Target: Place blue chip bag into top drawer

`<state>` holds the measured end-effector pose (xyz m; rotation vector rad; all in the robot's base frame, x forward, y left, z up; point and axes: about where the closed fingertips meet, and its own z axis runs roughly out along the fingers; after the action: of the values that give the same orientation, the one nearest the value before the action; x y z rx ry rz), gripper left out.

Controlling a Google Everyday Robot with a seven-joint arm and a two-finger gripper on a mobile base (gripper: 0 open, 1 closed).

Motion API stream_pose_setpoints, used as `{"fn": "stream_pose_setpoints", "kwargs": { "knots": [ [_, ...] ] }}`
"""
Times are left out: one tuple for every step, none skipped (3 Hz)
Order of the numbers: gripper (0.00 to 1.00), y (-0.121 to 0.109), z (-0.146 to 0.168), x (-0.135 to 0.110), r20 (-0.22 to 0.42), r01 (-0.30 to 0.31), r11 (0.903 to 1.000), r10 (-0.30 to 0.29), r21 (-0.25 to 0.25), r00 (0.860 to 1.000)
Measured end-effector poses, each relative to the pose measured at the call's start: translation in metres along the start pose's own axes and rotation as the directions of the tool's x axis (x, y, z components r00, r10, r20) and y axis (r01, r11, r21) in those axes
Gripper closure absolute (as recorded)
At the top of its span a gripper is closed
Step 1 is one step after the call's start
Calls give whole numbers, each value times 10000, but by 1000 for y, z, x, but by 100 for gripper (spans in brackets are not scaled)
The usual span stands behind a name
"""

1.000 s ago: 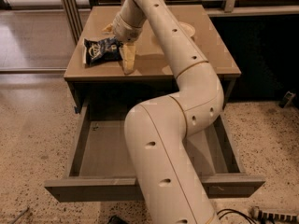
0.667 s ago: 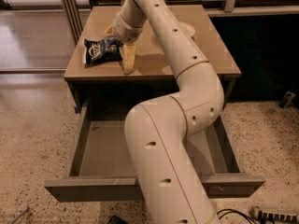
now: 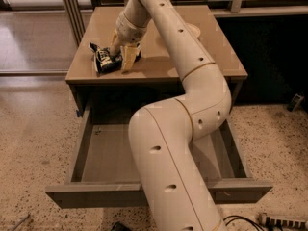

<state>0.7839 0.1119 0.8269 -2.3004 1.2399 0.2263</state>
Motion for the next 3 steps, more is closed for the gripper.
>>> {"fn": "stream_pose_setpoints", "kwargs": {
  "knots": [
    [96, 0, 0, 0, 0, 0, 10000, 0, 0, 10000],
    [100, -1, -3, -2, 0, 0, 10000, 0, 1, 10000],
    [100, 0, -9, -6, -2, 3, 10000, -3, 6, 10000]
  ]
}}
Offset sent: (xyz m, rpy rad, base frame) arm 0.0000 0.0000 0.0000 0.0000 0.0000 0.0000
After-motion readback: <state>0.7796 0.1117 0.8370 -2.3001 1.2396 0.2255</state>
